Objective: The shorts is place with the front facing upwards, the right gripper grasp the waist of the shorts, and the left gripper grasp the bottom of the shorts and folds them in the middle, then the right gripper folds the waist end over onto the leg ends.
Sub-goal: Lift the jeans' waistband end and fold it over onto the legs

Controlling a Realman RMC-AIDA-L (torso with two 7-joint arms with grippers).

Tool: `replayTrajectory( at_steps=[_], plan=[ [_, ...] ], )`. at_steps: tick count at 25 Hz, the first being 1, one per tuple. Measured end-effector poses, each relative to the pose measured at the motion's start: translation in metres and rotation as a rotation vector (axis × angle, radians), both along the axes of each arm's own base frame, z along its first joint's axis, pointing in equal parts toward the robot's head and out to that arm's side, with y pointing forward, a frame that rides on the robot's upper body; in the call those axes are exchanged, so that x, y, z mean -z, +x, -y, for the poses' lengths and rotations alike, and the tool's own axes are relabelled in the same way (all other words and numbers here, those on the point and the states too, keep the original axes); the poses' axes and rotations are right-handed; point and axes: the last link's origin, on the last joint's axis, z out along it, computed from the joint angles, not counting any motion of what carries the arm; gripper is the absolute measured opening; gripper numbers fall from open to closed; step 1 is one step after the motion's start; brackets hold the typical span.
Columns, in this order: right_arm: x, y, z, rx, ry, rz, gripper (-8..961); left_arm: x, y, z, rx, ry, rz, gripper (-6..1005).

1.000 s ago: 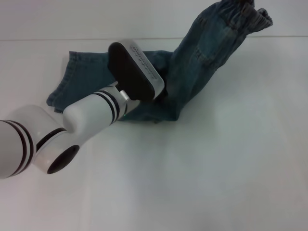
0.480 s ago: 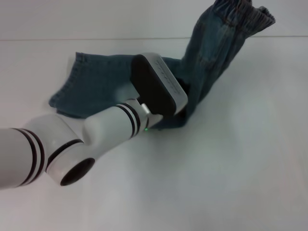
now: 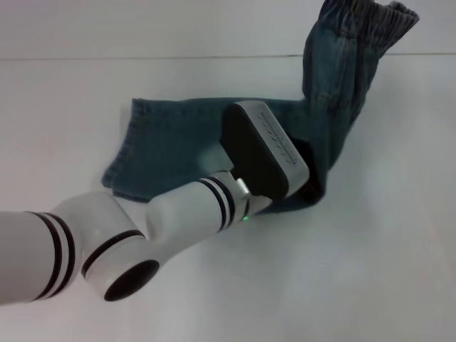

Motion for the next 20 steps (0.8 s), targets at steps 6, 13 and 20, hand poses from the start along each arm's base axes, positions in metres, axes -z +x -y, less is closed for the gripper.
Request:
replayTrajectory(
  at_steps=[6,13,20],
  plan=[
    [0.001,-0.001,0.000,-0.005,-0.003,0.004,34,0.008,0.015,0.014,-0.007,-0.039,0.068,9],
    [0.002,0.003,0.001,0.000,-0.005,0.006,34,0.005,0.016,0.013,-0.051,-0.023,0.114,11],
    [0.003,0.011,0.003,0.008,-0.003,0.009,34,-0.008,-0.002,0.003,-0.191,0.058,0.192,12]
  ],
)
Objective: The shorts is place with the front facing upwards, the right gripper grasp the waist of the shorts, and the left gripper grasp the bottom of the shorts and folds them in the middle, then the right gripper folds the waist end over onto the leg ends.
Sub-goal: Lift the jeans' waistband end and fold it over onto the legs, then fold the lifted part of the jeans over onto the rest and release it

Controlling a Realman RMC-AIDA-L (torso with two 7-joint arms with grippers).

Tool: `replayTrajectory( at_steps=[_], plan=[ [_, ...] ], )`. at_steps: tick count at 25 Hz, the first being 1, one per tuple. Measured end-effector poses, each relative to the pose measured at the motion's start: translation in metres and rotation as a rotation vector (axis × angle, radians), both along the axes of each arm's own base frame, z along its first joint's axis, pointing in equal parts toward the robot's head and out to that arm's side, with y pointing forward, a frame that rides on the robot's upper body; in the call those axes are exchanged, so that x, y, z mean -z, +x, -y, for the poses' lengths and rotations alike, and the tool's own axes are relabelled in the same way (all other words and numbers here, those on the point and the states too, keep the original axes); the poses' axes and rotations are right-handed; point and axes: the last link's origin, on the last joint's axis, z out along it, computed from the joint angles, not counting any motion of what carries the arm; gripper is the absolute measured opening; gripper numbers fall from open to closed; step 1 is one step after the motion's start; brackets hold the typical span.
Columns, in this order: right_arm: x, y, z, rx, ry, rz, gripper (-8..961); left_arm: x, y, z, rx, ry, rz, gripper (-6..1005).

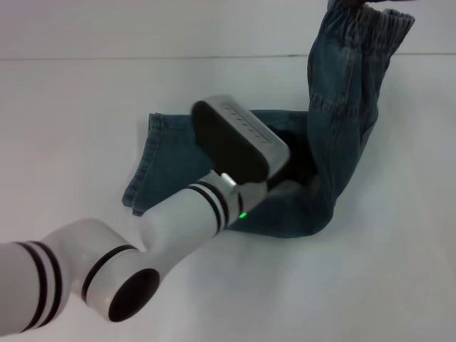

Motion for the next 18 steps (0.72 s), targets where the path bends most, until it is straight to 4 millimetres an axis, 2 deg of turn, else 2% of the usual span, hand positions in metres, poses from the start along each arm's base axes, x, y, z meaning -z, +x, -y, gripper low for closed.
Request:
replayTrajectory(
  at_steps=[4,10,13,18],
  plan=[
    [0.001,0.006,0.002,0.009,0.004,-0.002,34,-0.013,-0.016,-0.006,-0.086,0.067,0.057,13],
    [0.002,0.011,0.004,0.009,0.003,0.004,33,-0.043,-0.041,-0.017,-0.221,0.229,0.190,14],
    [0.005,0.011,0.005,0.003,-0.005,0.008,33,-0.066,-0.057,-0.021,-0.311,0.348,0.312,15],
    [0.018,0.004,0.004,-0.028,-0.037,0.015,34,-0.111,-0.081,-0.023,-0.338,0.465,0.541,16]
  ],
)
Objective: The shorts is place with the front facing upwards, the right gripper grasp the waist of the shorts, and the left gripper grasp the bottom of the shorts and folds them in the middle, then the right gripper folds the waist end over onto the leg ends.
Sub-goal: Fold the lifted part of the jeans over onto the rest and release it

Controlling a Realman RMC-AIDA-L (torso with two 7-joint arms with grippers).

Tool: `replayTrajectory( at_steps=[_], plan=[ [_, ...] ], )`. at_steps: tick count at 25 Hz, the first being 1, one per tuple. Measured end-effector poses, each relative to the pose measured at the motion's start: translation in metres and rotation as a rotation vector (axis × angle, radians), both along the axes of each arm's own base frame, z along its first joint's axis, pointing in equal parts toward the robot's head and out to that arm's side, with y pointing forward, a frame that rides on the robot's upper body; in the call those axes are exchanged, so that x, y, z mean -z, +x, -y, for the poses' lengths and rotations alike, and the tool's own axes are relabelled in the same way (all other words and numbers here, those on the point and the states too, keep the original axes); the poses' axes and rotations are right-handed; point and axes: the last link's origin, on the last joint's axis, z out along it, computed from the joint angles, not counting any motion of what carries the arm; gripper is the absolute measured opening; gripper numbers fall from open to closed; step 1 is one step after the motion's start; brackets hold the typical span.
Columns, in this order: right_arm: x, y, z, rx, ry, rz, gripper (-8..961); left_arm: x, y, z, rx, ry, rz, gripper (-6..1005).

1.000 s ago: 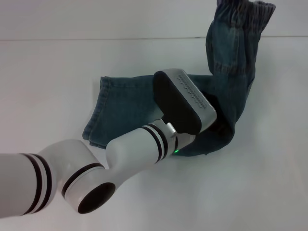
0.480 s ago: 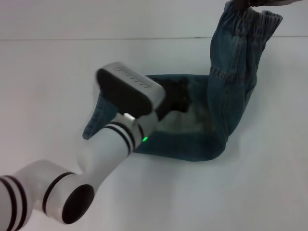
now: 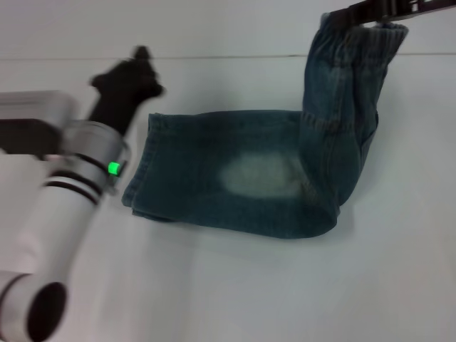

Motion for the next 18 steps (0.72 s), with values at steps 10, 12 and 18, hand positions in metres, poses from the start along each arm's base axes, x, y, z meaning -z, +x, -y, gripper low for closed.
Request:
replayTrajectory(
  at_steps=[10,12,18],
  plan=[
    [0.069,-0.048,-0.003,-0.143,-0.106,0.075,33,-0.092,-0.082,-0.005,-0.001,-0.061,0.440,93],
    [0.076,-0.054,-0.003,-0.159,-0.114,0.084,33,-0.102,-0.091,0.004,0.013,-0.047,0.461,168],
    [0.116,-0.080,0.004,-0.229,-0.174,0.145,34,-0.117,-0.118,0.031,-0.035,0.035,0.579,362]
  ],
)
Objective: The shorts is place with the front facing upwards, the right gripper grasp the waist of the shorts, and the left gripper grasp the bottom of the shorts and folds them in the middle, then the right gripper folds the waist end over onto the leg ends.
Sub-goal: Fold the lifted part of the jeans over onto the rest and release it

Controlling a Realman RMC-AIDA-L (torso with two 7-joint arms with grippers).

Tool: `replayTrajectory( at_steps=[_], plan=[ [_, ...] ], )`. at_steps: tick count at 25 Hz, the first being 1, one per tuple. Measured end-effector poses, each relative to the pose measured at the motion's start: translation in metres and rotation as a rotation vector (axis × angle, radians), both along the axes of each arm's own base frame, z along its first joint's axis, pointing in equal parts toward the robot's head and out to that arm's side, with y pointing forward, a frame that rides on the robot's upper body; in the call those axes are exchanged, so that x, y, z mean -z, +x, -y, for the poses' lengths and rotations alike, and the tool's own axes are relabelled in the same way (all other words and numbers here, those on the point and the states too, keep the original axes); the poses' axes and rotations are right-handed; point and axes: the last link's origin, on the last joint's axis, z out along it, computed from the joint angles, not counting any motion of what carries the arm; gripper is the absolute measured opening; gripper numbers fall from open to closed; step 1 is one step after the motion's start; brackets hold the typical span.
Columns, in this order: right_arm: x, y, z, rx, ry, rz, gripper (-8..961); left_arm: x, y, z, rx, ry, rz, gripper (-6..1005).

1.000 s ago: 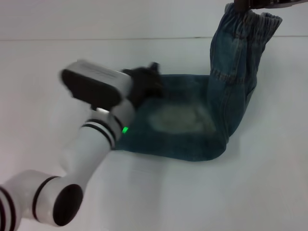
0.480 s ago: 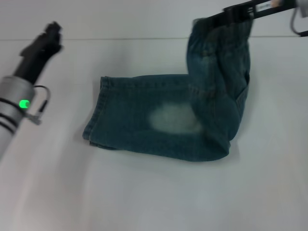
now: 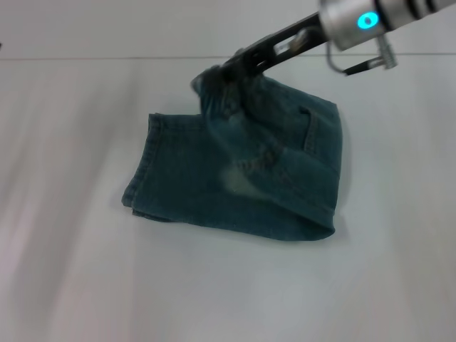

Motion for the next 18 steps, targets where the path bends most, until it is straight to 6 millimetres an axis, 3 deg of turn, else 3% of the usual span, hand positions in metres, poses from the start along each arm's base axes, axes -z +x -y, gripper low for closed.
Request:
replayTrajectory(
  at_steps=[5,11,18],
  plan=[
    [0.031,-0.016,0.009,-0.047,-0.029,0.043,34,-0.001,-0.008,0.014,-0.012,0.016,0.009,591],
    [0.057,-0.018,0.014,-0.065,-0.041,0.092,42,0.001,-0.013,0.022,-0.025,0.016,0.011,865],
    [0.071,-0.016,0.013,-0.039,-0.016,0.088,137,0.004,-0.011,0.021,-0.018,0.005,0.001,873]
  ],
)
